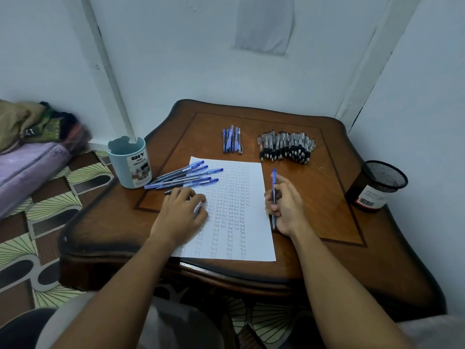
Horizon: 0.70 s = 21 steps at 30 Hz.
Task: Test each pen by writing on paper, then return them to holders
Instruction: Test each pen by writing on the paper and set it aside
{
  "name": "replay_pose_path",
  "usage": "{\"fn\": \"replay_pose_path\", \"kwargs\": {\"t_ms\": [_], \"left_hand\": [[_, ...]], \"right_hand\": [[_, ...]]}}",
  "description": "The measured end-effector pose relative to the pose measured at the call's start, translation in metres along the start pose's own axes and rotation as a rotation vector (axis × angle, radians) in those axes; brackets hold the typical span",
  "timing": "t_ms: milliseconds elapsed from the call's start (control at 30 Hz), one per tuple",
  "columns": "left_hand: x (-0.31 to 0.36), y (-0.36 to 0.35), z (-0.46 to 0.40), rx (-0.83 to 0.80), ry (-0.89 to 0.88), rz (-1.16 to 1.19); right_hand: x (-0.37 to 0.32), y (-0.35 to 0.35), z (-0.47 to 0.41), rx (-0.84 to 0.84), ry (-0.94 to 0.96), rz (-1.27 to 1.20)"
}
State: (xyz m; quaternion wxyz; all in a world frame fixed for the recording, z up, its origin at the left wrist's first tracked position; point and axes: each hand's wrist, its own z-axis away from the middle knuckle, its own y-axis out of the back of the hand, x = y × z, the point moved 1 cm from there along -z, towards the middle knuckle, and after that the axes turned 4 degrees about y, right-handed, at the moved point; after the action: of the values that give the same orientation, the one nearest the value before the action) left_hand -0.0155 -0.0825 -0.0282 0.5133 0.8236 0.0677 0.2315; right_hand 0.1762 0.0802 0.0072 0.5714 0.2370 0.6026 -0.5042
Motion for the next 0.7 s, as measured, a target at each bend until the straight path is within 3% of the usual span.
{"fn": "replay_pose_path", "kwargs": {"t_ms": [167,333,600,700], "left_hand": [[0.002,0.002,0.001,0.003,0.004,0.006],[0.004,0.003,0.000,-0.010,0.008,0.026],[-0.004,0.006,-0.007,-0.005,0.092,0.305],[-0.002,0.011,-0.007,-0.005,0.084,0.325]], "right_hand": [[0.000,0.003,0.000,-0.016,0.025,0.030],[-0.008,-0.006,-0.010,0.064,-0.132,-0.049],[-0.039,-0.060,-0.060,-0.131,-0.124,0.248],[-0.035,-0.073,-0.084,-0.149,-0.126,0.481]]}}
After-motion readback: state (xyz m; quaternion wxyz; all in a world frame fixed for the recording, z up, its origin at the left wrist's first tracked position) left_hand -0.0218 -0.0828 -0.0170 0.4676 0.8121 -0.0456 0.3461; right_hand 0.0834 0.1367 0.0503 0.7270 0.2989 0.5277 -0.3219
